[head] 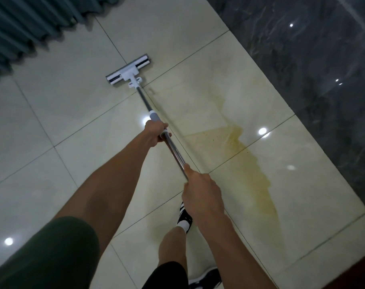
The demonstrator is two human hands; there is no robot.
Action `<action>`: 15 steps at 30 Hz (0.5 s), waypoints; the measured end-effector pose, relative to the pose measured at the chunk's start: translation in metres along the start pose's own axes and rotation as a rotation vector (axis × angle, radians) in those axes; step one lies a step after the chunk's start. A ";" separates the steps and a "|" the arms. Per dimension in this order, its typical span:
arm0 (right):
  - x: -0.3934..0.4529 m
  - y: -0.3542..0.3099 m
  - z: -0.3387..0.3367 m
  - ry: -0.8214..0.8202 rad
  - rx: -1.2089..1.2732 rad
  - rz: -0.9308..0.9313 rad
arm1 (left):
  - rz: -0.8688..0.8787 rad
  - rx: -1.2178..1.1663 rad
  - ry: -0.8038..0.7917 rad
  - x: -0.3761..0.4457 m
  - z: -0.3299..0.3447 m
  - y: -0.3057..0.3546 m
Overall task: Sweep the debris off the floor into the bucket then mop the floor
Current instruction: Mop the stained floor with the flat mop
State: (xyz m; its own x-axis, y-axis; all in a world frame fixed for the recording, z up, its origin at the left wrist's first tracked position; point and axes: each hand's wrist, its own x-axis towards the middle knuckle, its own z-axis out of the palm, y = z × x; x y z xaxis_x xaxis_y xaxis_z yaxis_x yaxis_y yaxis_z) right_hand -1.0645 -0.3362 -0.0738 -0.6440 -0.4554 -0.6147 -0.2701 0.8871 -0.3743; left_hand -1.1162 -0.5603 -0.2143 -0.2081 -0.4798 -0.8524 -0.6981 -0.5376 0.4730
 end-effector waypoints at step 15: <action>-0.121 0.090 0.014 -0.093 0.157 0.202 | -0.098 0.449 -0.121 -0.078 0.062 -0.099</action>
State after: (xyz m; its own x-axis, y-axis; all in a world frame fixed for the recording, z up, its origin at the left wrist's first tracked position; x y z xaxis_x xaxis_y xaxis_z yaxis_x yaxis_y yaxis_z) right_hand -1.0003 -0.2019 -0.0429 -0.6029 -0.2820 -0.7463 -0.0242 0.9415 -0.3362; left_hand -1.0732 -0.4260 -0.2084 -0.1864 -0.3434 -0.9205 -0.9399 -0.2105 0.2689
